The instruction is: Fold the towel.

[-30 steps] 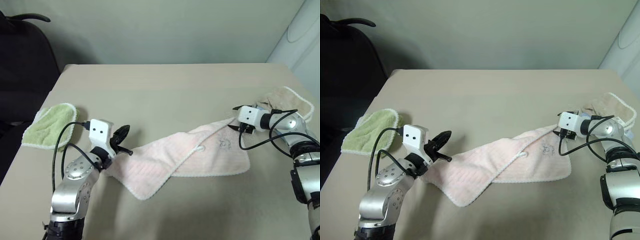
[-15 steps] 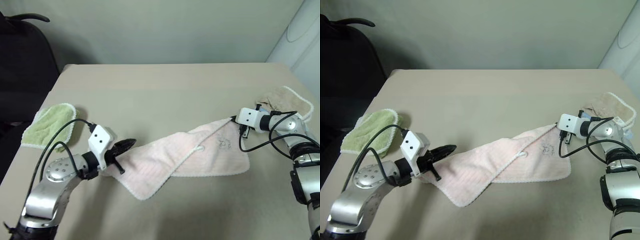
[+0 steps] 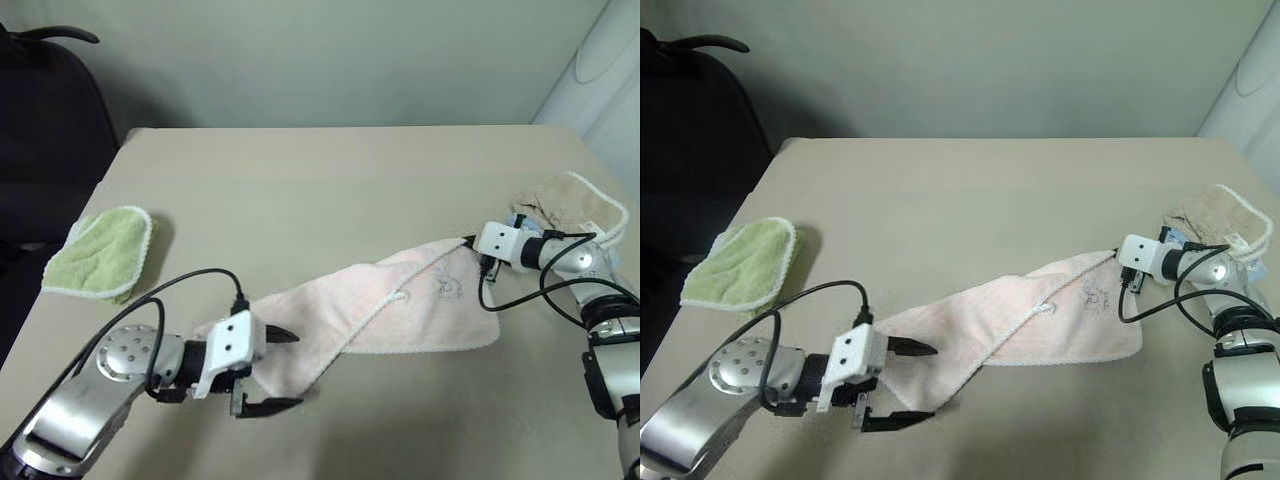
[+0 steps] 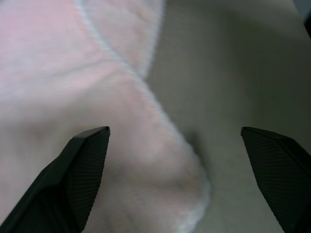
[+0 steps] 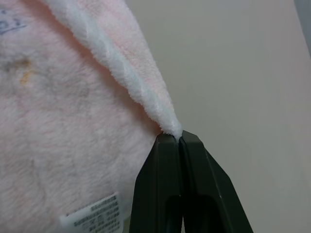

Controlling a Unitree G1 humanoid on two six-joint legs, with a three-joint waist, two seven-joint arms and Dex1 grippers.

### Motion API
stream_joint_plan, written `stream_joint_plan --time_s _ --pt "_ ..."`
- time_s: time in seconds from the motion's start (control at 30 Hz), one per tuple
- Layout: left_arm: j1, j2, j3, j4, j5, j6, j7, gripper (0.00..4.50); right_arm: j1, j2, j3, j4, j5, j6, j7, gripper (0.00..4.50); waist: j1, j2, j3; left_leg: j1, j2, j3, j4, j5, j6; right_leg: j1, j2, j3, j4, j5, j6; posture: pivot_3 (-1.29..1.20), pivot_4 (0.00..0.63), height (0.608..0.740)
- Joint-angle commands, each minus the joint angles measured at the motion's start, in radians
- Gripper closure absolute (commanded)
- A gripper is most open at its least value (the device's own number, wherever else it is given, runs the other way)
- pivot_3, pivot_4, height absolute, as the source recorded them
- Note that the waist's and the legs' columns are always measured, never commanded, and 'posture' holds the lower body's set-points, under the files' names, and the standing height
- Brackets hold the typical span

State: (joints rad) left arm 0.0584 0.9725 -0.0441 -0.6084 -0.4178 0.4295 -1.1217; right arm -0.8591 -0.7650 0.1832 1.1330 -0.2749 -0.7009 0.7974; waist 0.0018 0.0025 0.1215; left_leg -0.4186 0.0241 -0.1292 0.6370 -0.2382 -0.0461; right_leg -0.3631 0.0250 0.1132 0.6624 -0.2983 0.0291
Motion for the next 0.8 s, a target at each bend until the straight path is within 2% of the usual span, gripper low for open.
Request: stream_joint_plan --time_s 0.03,0.37,0.47,0.8 --pt "-0.013 0.023 -0.067 -0.023 0.075 -0.046 -0.018 0.02 0.012 -0.03 -0.035 -0.051 0.042 -0.005 0.012 4.5 0.0 0.0 0.0 0.0 0.001 0.0 0.0 0.0 0.001 0.0 0.0 0.0 0.0 0.0 0.0 0.0 0.15 0.74" --pt "-0.033 0.048 -0.169 0.07 0.26 -0.12 -0.004 0.02 0.076 -0.035 -0.054 -0.136 0.093 0.026 0.048 4.5 0.0 0.0 0.0 0.0 0.001 0.0 0.0 -0.002 0.004 0.0 0.0 0.0 0.0 0.0 0.0 0.0 0.15 0.74" --pt "-0.027 0.038 -0.161 0.067 0.252 -0.115 -0.002 0.9 0.089 -0.032 -0.054 -0.158 0.106 0.036 0.056 4.5 -0.001 0.0 0.0 0.0 0.002 0.0 0.0 -0.002 0.004 0.0 0.0 0.0 0.0 0.0 0.0 0.0 0.15 0.74" --pt "0.0 0.016 -0.106 0.039 0.184 -0.09 0.015 4.49 0.094 -0.029 -0.05 -0.182 0.12 0.057 0.06 4.5 -0.002 0.0 0.0 0.0 0.002 0.0 0.0 -0.002 0.004 0.0 0.0 0.0 0.0 0.0 0.0 0.0 0.15 0.74"
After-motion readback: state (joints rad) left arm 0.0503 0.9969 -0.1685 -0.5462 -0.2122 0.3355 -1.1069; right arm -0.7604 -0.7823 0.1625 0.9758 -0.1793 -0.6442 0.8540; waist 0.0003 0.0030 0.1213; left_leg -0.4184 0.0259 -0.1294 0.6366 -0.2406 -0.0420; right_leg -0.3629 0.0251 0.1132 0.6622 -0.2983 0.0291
